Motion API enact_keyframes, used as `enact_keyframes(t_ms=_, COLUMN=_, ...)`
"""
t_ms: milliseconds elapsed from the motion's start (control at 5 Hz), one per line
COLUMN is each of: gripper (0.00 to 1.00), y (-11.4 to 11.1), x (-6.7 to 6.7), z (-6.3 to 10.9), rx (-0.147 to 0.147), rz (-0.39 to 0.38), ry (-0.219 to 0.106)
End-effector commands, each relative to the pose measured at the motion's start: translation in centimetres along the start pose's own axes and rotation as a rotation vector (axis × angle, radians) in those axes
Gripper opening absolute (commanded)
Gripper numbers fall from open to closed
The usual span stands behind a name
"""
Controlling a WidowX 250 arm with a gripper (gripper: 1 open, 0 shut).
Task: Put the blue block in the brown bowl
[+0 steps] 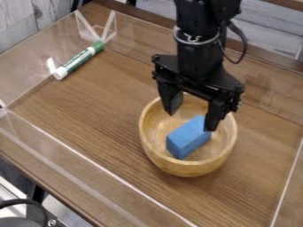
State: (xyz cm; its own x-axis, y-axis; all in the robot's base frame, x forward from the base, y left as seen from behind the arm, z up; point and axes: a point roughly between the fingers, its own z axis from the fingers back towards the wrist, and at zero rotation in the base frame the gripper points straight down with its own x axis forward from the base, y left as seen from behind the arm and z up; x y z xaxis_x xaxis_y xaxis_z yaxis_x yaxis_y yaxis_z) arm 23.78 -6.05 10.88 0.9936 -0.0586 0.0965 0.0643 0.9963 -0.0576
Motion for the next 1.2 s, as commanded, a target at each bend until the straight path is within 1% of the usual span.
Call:
enact_keyframes(t_ms=0, gripper=1.0, y=-0.29, x=0.54, z=0.99, rx=-0.018, rz=-0.006, ry=-0.043)
enact_keyframes(t_ms=1000, gripper=1.0, y=-0.57, x=0.65, z=0.8, rx=-0.072, rz=0.003, ry=-0.03)
